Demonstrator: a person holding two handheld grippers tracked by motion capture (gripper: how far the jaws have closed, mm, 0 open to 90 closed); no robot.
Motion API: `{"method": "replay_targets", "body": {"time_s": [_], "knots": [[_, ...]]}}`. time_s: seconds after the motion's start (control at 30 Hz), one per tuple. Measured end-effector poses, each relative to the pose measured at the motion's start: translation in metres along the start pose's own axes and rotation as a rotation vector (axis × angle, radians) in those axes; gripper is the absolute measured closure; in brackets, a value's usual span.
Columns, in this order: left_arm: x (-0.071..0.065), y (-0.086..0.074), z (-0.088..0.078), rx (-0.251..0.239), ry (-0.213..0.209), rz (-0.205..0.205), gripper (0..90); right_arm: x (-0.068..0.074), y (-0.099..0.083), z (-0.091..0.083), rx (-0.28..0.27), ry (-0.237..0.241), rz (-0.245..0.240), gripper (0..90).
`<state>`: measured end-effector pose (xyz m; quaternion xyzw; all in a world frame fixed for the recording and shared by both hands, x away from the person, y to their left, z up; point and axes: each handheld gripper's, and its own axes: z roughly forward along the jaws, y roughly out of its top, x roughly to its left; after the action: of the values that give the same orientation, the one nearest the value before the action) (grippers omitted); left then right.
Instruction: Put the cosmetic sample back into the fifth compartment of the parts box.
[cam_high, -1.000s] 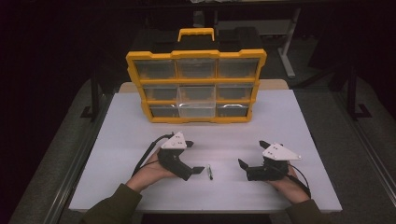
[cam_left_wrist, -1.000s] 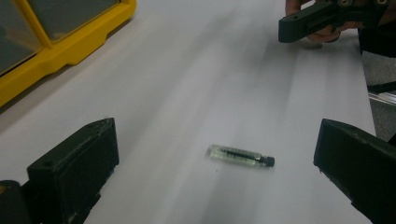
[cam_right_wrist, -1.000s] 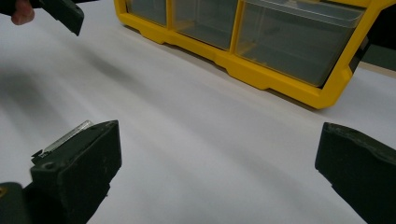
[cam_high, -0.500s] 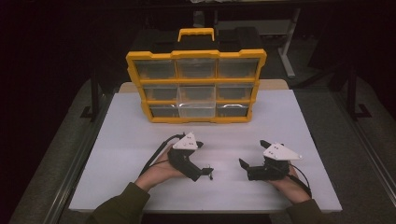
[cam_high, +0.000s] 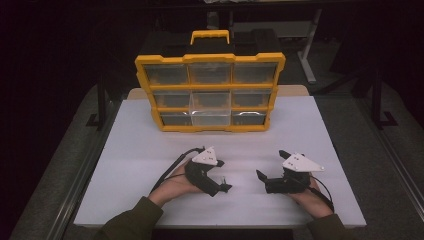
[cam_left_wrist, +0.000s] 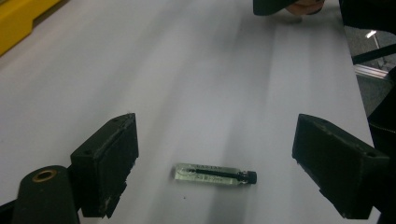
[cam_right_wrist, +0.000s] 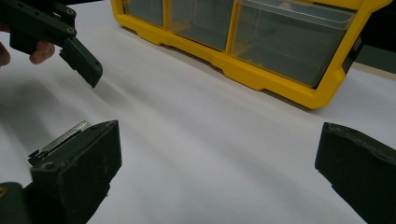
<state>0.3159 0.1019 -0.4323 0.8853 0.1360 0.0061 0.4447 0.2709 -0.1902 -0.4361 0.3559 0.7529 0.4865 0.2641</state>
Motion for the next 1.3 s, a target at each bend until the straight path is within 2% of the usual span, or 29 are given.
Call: {"method": "replay_targets", "body": {"time_s": [0.23,0.33,0.4,0.43,0.57,0.93,1.3], "knots": [[0.001,-0.002,0.005,0.001,0.000,-0.024,17.0,0.001,-0.001,0.001,0.004,0.005,-0.010,0.0],[0.000,-0.004,0.007,0.026,-0.002,-0.002,18.6,0.000,-0.001,0.001,0.003,0.006,-0.010,0.0],[-0.002,-0.005,0.010,0.031,-0.005,-0.012,19.3,0.000,-0.001,0.001,0.003,0.006,-0.008,0.0],[-0.002,-0.006,0.011,0.039,-0.002,-0.002,19.6,0.000,-0.001,0.001,0.004,0.006,-0.008,0.0],[-0.002,-0.009,0.013,0.046,-0.001,-0.008,21.6,0.001,-0.001,0.001,0.005,0.007,-0.009,0.0],[-0.004,-0.012,0.018,0.089,0.001,0.021,27.3,0.002,-0.002,0.001,0.012,0.010,-0.016,0.0],[-0.003,-0.013,0.019,0.092,0.009,0.018,32.6,0.002,-0.002,0.002,0.013,0.013,-0.018,0.0]]}}
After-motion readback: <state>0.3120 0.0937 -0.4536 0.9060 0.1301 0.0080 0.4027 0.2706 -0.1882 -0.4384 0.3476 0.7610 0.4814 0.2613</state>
